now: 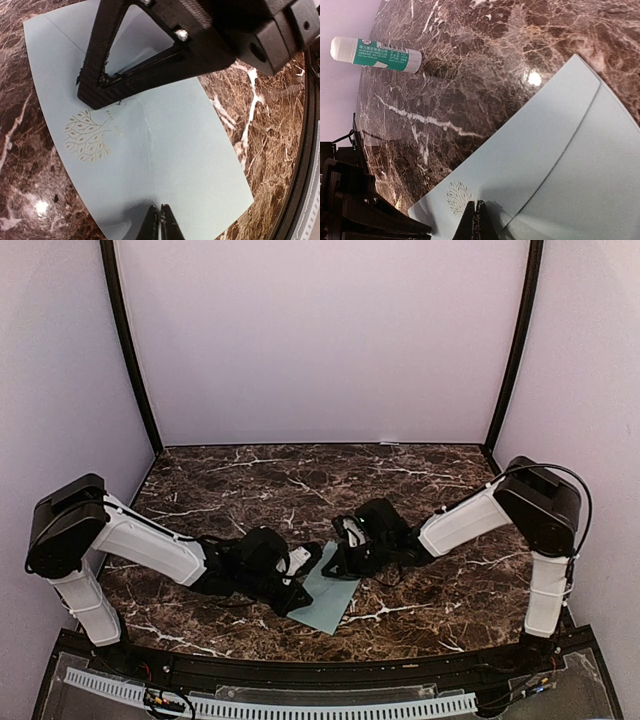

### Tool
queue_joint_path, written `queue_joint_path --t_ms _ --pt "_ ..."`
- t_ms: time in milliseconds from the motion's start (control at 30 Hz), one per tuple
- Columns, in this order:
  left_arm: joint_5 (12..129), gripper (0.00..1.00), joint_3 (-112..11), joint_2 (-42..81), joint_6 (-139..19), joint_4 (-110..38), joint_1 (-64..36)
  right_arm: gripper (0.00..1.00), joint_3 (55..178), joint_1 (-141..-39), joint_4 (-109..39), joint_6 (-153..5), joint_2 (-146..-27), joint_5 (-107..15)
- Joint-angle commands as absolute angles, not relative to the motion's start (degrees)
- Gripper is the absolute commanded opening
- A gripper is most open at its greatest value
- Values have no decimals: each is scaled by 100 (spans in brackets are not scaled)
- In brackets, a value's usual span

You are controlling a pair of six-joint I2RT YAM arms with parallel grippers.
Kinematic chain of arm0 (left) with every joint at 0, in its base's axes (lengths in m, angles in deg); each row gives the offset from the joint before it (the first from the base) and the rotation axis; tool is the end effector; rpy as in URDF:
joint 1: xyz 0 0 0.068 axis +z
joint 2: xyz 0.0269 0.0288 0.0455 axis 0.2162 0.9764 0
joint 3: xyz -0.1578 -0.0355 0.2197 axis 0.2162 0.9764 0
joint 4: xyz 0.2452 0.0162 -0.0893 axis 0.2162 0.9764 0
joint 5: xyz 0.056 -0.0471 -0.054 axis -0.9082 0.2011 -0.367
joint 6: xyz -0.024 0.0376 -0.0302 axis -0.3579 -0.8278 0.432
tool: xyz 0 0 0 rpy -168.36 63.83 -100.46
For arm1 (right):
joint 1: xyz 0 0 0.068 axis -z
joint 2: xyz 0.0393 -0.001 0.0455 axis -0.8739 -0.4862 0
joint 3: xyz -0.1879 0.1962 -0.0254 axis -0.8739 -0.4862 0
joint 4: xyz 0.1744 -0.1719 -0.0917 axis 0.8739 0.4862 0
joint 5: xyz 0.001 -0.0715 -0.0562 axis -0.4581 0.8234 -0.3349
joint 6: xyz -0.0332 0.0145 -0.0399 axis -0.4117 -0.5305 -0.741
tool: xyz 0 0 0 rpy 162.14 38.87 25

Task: Place the letter into the envelope and seal it
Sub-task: Seal the envelope flap on the envelope, then pick up the solid glue cap from the center of the board.

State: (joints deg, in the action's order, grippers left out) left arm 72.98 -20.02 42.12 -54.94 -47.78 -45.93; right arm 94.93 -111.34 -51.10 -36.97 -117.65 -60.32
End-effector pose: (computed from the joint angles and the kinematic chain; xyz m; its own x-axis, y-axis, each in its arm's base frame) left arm 0.1641 -0.2792 0.1292 -0.6018 0.4395 -0.6668 0.7677 0.5486 -0.3313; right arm 0.2319 0.3016 0.1111 -0.9265 -0.1123 -0.3591 -0.3463 0.6276 0.6973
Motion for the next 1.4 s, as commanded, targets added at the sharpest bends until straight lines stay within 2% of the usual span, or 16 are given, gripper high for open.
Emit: queue_joint_path --t_ms 0,33,100,233,300,400,667,833,1000,1367 --pt "7243 12 -2709 3850 -5697 -3667 -4618 2 9807 -11031 -4343 -4064 -11141 -6028" --pt "7248 22 -2847 3706 -5769 -3496 -4616 7 9937 -11024 -4075 -4176 -10949 -5856" --pt "7238 32 -3240 3450 -5889 -3135 -4616 18 10203 -10967 -3484 -4392 -10593 -5436" --pt "7083 42 -3550 2772 -6010 -2844 -4607 39 10226 -10641 -2631 -4571 -9783 -4727" --pt "6944 48 -3545 2422 -6017 -2709 -4555 57 10073 -10467 -2451 -4639 -9414 -4487" --pt "6954 53 -3603 2061 -5968 -2325 -4290 67 9862 -10240 -2192 -4748 -9031 -4206" --pt "7452 67 -3833 1602 -5924 -1806 -2600 73 9541 -9798 -1735 -5022 -9115 -3595" --pt "7785 70 -3853 1653 -5951 -1795 -1678 71 9731 -9537 -1781 -5321 -9646 -3786" --pt "7768 71 -3659 1428 -6067 -2087 -1289 67 10323 -9378 -1343 -5763 -10461 -3789" --pt "7329 72 -3219 1300 -6289 -2499 -1248 59 11404 -9301 -654 -6336 -11413 -4207"
